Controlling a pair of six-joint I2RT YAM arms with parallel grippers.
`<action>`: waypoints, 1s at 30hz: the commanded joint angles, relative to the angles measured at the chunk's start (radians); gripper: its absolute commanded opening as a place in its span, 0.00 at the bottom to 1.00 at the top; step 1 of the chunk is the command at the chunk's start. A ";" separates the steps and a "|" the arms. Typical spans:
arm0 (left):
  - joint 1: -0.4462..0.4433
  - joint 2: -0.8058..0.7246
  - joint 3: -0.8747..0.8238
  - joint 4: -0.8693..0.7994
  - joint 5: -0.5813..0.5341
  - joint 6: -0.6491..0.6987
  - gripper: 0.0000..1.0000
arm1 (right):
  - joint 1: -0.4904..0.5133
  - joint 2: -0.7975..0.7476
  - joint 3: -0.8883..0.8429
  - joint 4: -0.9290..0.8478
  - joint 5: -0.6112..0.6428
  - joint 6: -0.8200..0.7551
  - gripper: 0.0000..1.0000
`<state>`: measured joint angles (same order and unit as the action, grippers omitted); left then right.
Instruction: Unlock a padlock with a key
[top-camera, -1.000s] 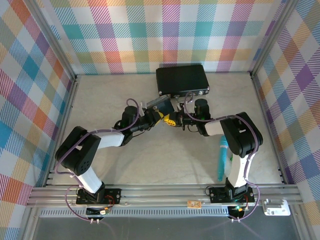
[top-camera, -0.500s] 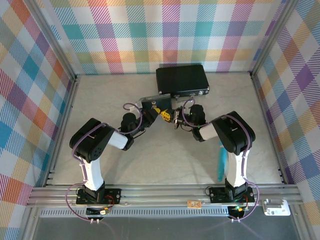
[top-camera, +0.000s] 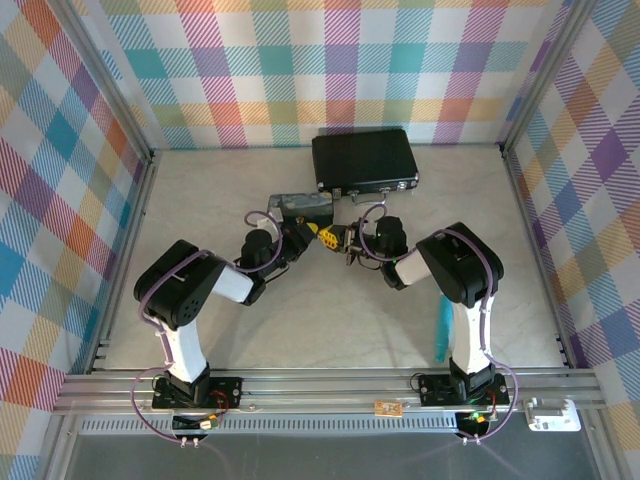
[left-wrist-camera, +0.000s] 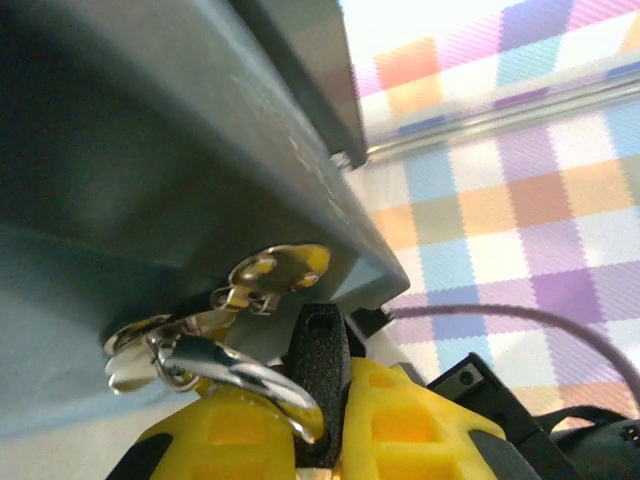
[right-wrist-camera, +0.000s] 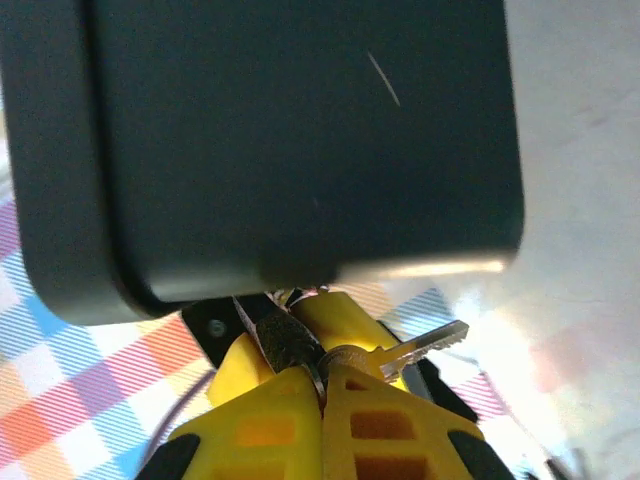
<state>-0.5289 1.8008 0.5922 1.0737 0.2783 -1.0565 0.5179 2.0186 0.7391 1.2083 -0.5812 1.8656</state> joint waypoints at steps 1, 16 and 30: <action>-0.057 -0.077 -0.003 -0.112 0.124 0.064 0.00 | 0.016 -0.054 -0.018 -0.083 -0.026 -0.214 0.12; -0.079 -0.059 0.000 -0.323 0.059 0.114 0.00 | 0.027 -0.405 -0.023 -0.968 0.200 -0.939 0.37; -0.071 -0.312 0.003 -0.713 -0.102 0.191 0.53 | 0.210 -0.500 0.207 -1.421 0.487 -1.340 0.47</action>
<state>-0.6044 1.5795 0.5823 0.4816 0.2398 -0.8970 0.6682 1.4998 0.8761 -0.0959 -0.1802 0.6571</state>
